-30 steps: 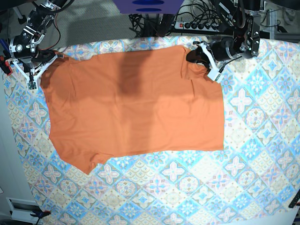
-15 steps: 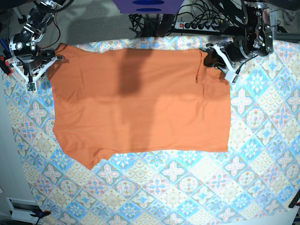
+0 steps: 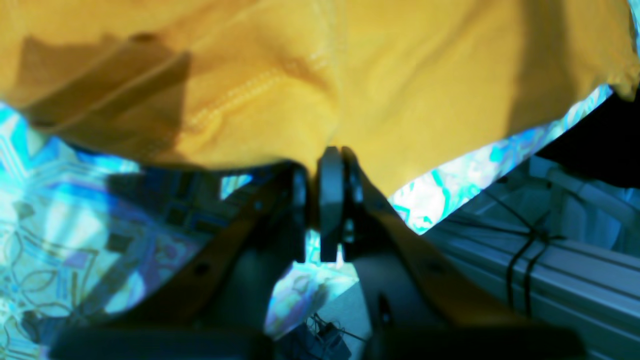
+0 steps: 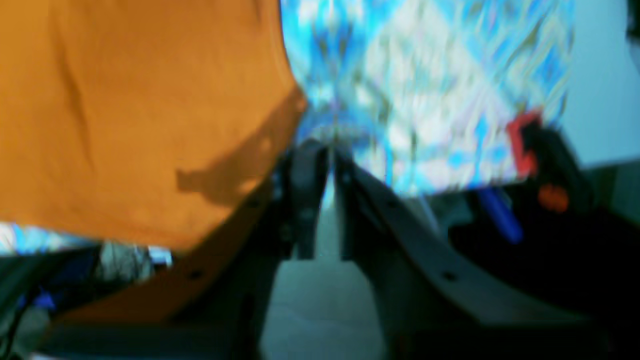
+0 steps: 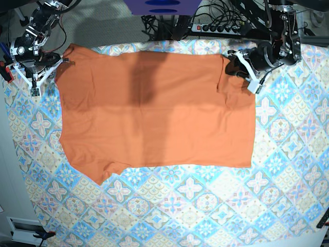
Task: Fold the T-shirt properly
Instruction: 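Lower the right gripper onto the shoulder corner of the orange T-shirt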
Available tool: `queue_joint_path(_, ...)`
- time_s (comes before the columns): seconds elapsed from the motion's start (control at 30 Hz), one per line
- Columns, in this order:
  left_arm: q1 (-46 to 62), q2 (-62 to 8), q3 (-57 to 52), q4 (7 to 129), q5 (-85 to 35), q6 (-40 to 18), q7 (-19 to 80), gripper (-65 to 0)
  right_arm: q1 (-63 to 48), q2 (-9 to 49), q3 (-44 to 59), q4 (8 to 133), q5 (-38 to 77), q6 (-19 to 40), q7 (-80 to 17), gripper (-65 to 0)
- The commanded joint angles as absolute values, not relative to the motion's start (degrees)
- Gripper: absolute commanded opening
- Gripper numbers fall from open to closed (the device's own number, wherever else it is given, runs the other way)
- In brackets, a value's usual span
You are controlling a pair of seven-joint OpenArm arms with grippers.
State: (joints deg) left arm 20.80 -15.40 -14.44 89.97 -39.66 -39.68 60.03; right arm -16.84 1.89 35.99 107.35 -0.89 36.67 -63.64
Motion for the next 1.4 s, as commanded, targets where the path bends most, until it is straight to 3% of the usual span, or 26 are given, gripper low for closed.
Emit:
queue_joint_path(0.0, 20.6, -16.0, -14.6, 90.9, -40.5, -40.0, 59.2, -62.4, -16.6, 2.8, 37.1, 108.2, -0.6, 36.8, -63.5, -53.9)
queue_joint_path(0.23, 20.7, -16.0, -14.7, 90.9, -40.1, -40.0, 59.2, -62.4, -16.4, 2.6, 39.5, 108.1, -0.1, 40.0, -68.2, -45.6)
queue_joint_path(0.5, 20.9, -16.2, -14.7, 90.9, -40.0, -40.0, 59.2, -62.4, -8.7, 0.8, 45.4, 99.1, 0.4, 40.0, -76.2, -45.7)
queue_joint_path(1.37, 20.8, -16.1, -14.5, 90.9, -37.4, -40.0, 59.2, -62.3, -5.4, 0.7, 42.9, 85.8, 0.4, 40.0, -73.5, -45.7)
